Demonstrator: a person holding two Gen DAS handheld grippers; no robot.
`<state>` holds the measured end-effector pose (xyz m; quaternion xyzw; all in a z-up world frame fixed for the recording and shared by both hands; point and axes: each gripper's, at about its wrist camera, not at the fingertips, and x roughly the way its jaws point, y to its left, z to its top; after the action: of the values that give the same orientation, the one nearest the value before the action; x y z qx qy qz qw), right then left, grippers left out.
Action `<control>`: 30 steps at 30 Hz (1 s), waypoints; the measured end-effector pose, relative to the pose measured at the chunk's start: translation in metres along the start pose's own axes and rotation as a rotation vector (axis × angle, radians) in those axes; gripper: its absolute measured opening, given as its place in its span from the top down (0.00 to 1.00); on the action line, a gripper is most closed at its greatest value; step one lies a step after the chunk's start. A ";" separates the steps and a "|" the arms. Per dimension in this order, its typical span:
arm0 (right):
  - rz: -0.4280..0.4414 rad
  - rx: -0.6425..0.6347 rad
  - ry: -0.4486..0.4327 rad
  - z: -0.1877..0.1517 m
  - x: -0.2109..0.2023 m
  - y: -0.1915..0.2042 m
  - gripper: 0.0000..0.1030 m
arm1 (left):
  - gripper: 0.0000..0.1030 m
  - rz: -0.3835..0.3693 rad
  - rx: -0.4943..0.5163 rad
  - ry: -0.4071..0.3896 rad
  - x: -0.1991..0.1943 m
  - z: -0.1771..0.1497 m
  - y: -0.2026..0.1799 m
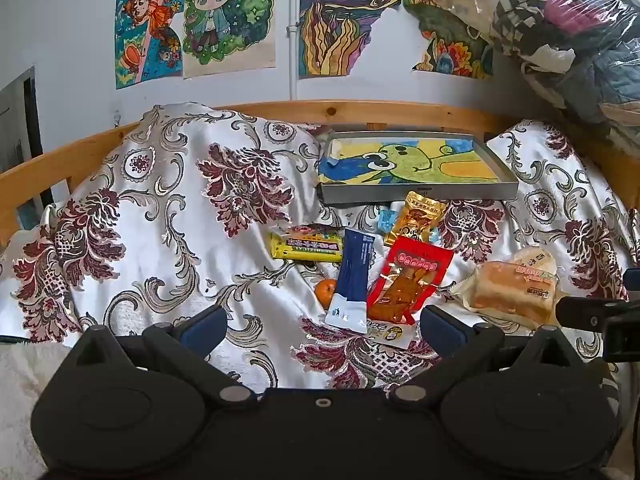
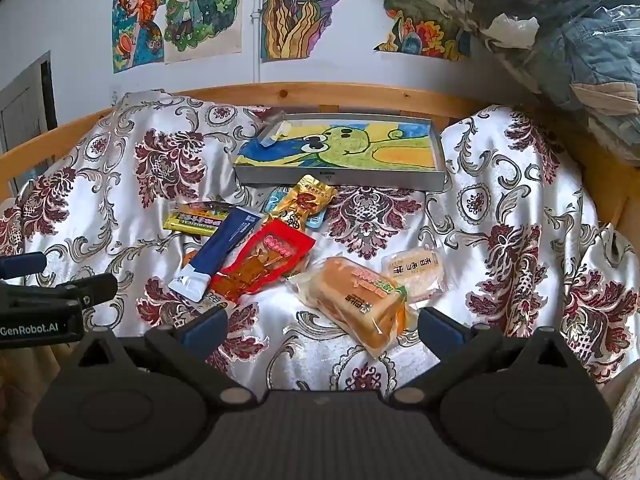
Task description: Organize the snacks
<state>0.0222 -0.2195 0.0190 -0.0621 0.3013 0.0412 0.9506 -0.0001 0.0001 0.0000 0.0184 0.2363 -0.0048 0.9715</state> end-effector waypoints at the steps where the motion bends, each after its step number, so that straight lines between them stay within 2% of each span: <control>1: 0.000 0.000 0.001 0.001 0.001 -0.001 0.00 | 0.01 0.000 0.000 0.000 0.000 0.000 0.000; 30: -0.009 0.005 0.017 0.001 0.002 -0.002 0.00 | 0.01 0.000 0.001 0.006 0.000 0.000 0.000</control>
<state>0.0249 -0.2208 0.0191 -0.0614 0.3091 0.0358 0.9484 0.0001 -0.0001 0.0000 0.0189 0.2392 -0.0050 0.9708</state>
